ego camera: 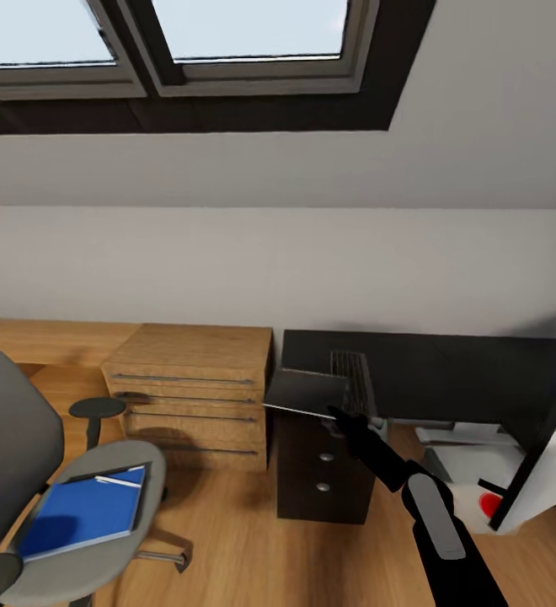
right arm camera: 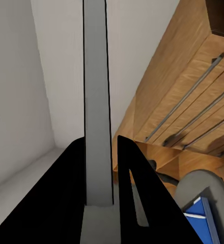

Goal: In the bedroom, organize the workspace by keeping the computer under the desk, ensuring the monitor is on the desk, placing the keyboard on the desk next to the monitor, placing the mouse on the desk next to the keyboard, moving the folder from the swivel chair onto the desk next to the mouse, stacking the notebook on top of the folder with the pen on top of the notebook, and positioning the swivel chair next to the desk.

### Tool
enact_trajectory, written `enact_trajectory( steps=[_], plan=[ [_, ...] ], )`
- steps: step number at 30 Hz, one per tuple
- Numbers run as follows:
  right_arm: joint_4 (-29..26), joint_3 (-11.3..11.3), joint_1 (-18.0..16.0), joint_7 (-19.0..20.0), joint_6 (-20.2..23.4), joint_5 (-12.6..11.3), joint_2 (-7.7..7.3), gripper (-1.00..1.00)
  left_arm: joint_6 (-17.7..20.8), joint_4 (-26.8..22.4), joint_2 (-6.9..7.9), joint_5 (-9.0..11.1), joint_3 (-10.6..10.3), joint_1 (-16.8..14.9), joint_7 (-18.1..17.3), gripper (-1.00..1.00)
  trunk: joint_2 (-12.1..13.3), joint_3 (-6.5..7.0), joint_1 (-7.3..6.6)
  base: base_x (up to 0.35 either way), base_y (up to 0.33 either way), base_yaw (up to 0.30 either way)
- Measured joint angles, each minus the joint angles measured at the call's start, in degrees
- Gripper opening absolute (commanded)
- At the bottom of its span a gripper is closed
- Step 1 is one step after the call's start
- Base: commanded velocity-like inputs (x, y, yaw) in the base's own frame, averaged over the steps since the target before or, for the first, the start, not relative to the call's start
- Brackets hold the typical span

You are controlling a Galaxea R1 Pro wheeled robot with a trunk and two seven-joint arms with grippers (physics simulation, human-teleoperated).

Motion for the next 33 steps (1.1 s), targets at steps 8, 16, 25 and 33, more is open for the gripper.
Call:
enact_trajectory(
  steps=[8, 16, 25, 33],
  plan=[
    [0.0, -0.02, 0.02, -0.02, 0.08, -0.16, -0.01, -1.0, 0.03, 0.01, 0.01, 0.03, -0.02, 0.0, 0.0, 1.0, 0.0, 0.0, 0.01, 0.235, 0.111, 0.0],
    [-0.02, -0.09, 0.03, 0.08, -0.15, -0.39, -0.01, -1.0, 0.09, 0.06, -0.19, -0.04, -0.32, 0.0, 0.0, 1.0, 0.0, 0.0, 0.03, 0.036, 0.008, 0.0],
    [-0.52, -0.25, 0.03, -0.33, -0.87, -0.25, 0.23, -1.0, 1.77, -8.6, -0.47, -0.07, -7.14, 0.0, -0.34, 1.0, 0.0, 0.0, 0.03, 0.002, 0.0, 0.0],
    [-0.39, -0.31, -2.48, -7.61, -9.05, -0.19, 0.38, -1.0, 31.11, -34.18, -0.48, 2.99, -8.02, -0.01, -0.33, 1.0, 0.01, 0.02, 0.03, 0.0, 0.0, 0.0]
  ],
)
